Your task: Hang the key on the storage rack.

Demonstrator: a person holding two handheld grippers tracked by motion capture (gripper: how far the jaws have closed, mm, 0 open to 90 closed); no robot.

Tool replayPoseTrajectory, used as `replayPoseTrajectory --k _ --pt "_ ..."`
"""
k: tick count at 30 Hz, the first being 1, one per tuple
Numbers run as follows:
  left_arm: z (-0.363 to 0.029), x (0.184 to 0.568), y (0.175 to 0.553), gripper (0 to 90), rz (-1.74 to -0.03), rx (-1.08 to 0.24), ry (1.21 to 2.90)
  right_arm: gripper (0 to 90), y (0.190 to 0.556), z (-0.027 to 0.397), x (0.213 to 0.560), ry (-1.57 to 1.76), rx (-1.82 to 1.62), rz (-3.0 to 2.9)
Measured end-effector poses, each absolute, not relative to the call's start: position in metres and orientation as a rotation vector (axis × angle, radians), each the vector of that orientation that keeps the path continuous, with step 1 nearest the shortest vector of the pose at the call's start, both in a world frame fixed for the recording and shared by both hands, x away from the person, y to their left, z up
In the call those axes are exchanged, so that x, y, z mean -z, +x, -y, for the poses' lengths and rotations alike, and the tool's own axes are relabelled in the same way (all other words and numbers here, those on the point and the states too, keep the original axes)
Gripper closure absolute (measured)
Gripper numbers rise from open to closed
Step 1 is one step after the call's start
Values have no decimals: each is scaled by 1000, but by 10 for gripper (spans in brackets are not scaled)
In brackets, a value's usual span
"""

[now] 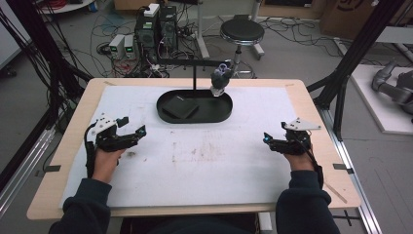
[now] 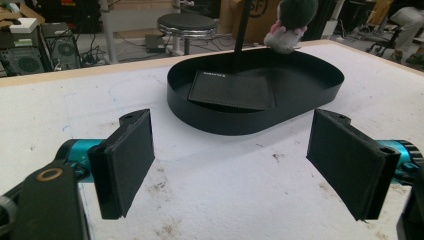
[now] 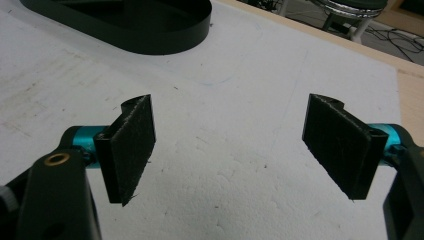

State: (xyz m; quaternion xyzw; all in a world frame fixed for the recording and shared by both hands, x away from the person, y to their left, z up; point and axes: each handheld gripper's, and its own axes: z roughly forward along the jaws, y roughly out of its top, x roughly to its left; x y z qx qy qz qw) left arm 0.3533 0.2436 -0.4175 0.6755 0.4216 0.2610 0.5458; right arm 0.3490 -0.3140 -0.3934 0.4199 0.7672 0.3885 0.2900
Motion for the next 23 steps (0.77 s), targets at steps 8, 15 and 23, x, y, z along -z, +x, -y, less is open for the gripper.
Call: replayPoseTrajectory --k 8,15,23 --pt "-243 417 353 186 -996 -620 1611 216 349 312 394 1102 -1024 -2057" --pt "-242 418 354 186 -996 -620 1614 217 349 312 399 1106 -1031 -2063" --pt "-243 419 355 186 -1000 -616 1606 217 350 312 401 1115 -1041 -2055"
